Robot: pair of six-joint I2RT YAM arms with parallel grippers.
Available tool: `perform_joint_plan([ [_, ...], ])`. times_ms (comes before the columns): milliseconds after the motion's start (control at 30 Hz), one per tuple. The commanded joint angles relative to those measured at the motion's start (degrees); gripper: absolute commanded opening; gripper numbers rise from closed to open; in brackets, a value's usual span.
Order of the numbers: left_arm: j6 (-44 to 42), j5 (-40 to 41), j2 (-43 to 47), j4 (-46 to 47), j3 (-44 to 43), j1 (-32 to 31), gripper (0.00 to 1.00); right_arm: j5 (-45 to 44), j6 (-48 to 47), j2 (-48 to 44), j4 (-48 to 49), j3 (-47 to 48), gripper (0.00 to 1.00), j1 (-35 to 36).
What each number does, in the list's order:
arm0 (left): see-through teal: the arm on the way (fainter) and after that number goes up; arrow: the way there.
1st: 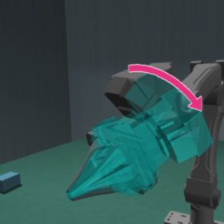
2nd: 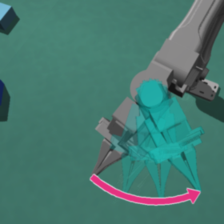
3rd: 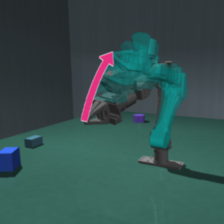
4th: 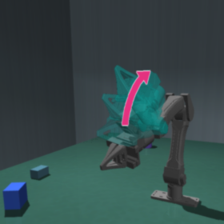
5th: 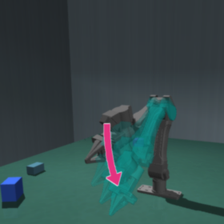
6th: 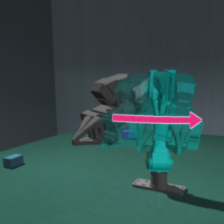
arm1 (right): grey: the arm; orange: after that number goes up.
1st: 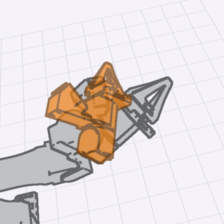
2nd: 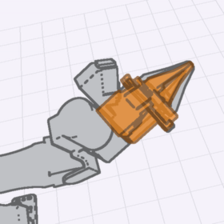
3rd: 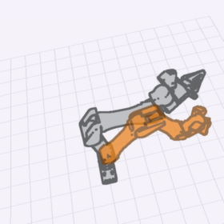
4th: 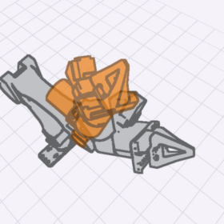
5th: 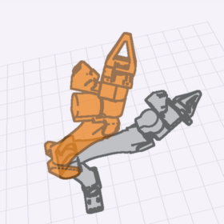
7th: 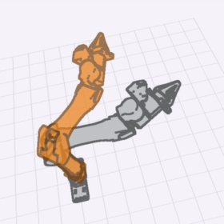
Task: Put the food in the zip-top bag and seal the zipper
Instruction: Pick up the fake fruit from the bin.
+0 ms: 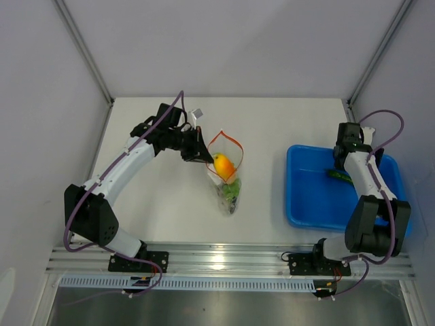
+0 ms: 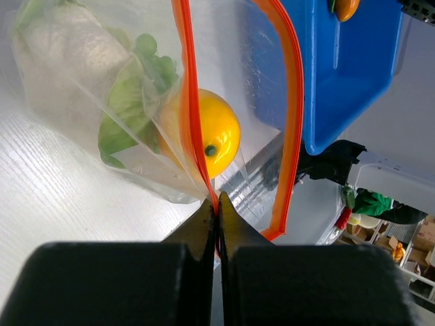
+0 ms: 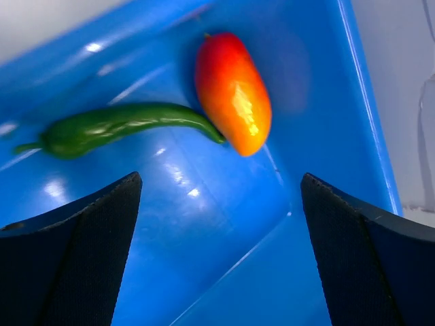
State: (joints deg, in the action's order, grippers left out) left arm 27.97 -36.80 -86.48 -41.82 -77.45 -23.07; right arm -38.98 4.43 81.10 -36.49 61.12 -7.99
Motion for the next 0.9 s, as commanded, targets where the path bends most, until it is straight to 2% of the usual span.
perform_joint_plan([
  [0,-2.56,-0.65,1.22,-1.85,-0.95,0.39,0.01,-6.8,-0.38,2.12,2.65,-0.65,1.0,-1.06],
  [200,-3.88,0.06,1.66,-3.26,-0.86,0.39,0.01,-8.56,0.67,6.43,7.22,-4.43,0.99,-5.71],
  [300,-4.67,0.76,2.28,-3.7,-1.21,0.31,0.01,-12.59,-1.34,9.86,10.38,-5.75,0.99,-6.6],
  [600,-5.64,1.46,3.6,-3.62,-0.16,1.1,0.01,-11.64,-3.63,18.12,13.2,-1.37,0.96,-9.5],
  [867,-5.91,1.38,4.12,-3.27,0.9,2.85,0.01,-11.56,-5.65,19.09,16.62,-1.79,0.92,-9.59],
])
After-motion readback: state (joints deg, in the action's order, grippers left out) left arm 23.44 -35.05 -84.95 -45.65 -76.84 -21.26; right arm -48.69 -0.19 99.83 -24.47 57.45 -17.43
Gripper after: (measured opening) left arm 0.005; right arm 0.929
